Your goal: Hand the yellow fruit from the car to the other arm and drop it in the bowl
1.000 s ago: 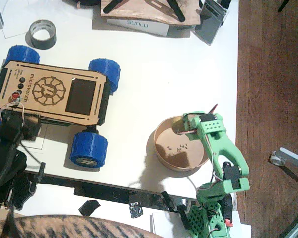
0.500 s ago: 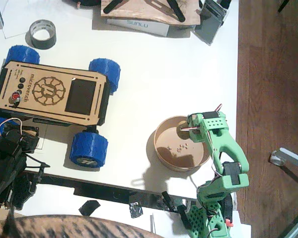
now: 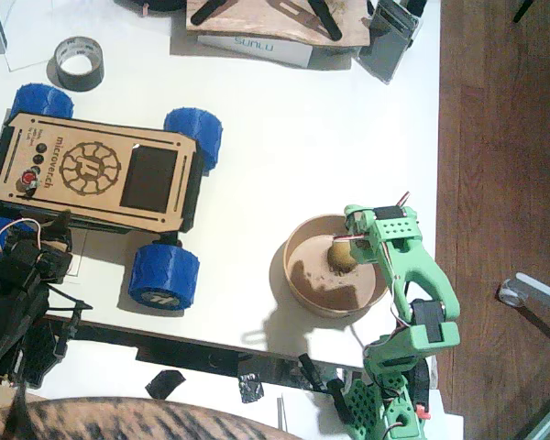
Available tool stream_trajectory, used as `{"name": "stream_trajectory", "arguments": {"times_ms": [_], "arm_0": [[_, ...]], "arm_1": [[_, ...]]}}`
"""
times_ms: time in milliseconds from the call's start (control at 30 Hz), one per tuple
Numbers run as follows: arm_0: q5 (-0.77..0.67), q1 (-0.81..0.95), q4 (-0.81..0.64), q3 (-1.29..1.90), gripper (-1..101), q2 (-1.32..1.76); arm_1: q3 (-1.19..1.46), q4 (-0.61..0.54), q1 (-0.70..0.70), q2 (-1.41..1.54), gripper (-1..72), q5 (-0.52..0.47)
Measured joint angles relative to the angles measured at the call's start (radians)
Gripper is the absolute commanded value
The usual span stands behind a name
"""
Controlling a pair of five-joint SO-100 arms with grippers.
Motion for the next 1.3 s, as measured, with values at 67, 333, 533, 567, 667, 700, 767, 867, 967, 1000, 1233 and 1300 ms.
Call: {"name": "stream_trajectory", "arguments": {"times_ms": [67,333,533,567,667,700,767,867,967,1000,1233,1300], "arm_0": [[0.0,0.0,0.0,0.0,43,0.0],[0.0,0.0,0.0,0.0,0,0.0],[0.0,0.0,0.0,0.0,9,0.0],[0.0,0.0,0.0,0.0,30,0.0],[0.0,0.0,0.0,0.0,59,0.0],[0.0,0.0,0.0,0.0,60,0.0],[0.0,0.0,0.0,0.0,53,0.0],[0.0,0.0,0.0,0.0,3,0.0],[0.0,0.0,0.0,0.0,0,0.0],[0.0,0.0,0.0,0.0,0,0.0],[0.0,0.0,0.0,0.0,27,0.0],[0.0,0.0,0.0,0.0,7,0.0]], "arm_1": [[0.0,0.0,0.0,0.0,12.2,0.0],[0.012,0.003,-0.015,0.146,0.1,-0.021],[0.078,0.003,-0.078,0.423,0.0,-0.026],[0.103,0.003,-0.094,0.488,0.0,-0.023],[0.202,0.0,-0.153,0.707,0.0,-0.021],[0.247,-0.011,-0.17,0.788,0.0,-0.021],[0.339,-0.021,-0.225,0.956,0.0,-0.025],[0.472,-0.021,-0.33,1.195,0.0,-0.032],[0.565,0.003,-0.396,1.425,0.0,-0.034],[0.578,0.005,-0.413,1.445,0.0,-0.034],[0.721,-0.018,-0.477,1.491,0.0,-0.005],[0.772,-0.028,-0.472,1.479,0.0,0.0]]}}
